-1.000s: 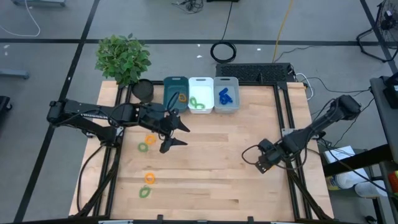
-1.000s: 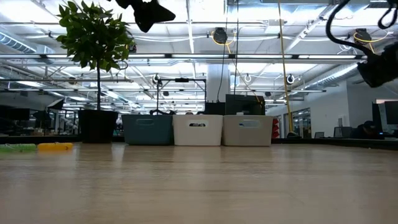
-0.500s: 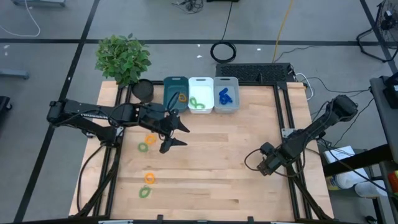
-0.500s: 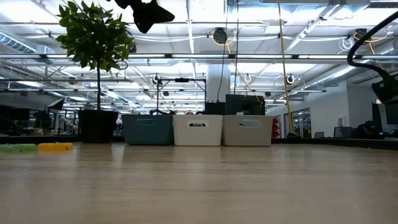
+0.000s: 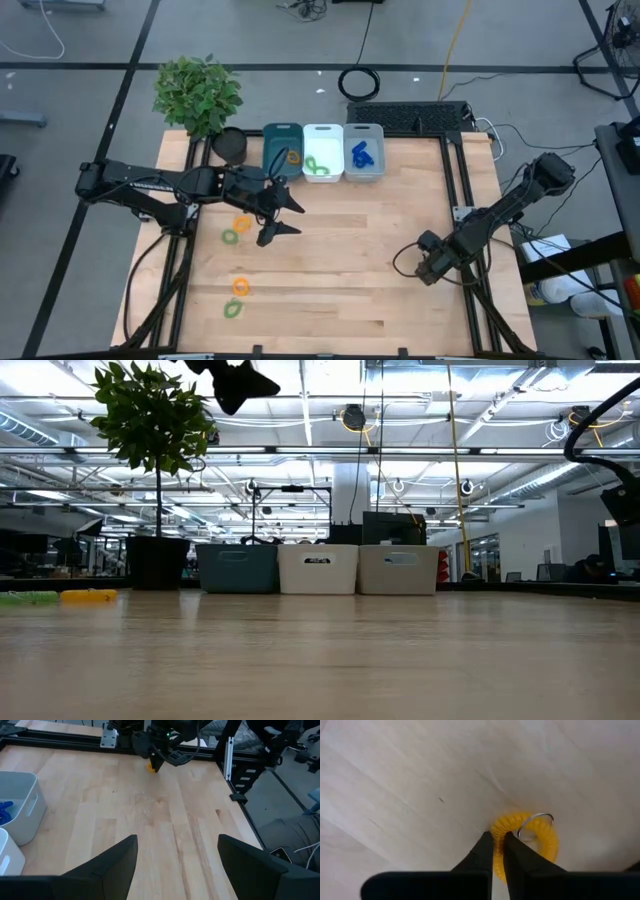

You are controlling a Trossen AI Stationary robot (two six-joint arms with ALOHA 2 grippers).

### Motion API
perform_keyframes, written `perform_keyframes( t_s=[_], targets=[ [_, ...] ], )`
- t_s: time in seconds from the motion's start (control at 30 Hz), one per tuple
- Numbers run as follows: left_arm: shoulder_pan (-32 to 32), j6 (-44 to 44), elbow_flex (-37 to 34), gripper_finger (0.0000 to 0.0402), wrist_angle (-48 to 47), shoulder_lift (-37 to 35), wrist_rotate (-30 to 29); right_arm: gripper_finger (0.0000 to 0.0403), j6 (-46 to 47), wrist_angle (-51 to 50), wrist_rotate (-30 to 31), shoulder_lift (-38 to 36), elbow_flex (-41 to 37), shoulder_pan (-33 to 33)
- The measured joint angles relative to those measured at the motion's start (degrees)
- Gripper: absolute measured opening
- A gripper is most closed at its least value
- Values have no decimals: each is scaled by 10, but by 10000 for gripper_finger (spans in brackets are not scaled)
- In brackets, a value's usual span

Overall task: Sort spring keychains
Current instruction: Put the yellow spring keychain in the blue bin

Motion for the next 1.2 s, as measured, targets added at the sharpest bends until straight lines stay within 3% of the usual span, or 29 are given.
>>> perform_keyframes(
  t_s=[0.3,0.5,0.63,0.87,1.2],
  targets=[
    [1,4,0,285,-9,0,0,2,-157,-12,120,4,73,-49],
    [2,4,0,285,-11,0,-40,1,-306,57,203,2,97,-126],
    [2,4,0,285,-10,0,-76,1,-438,185,217,2,98,-188],
    [2,-13,0,285,2,0,-79,0,-653,404,185,2,98,-273],
    [7,-116,0,285,53,0,-96,0,-825,546,182,45,115,-339]
  ],
)
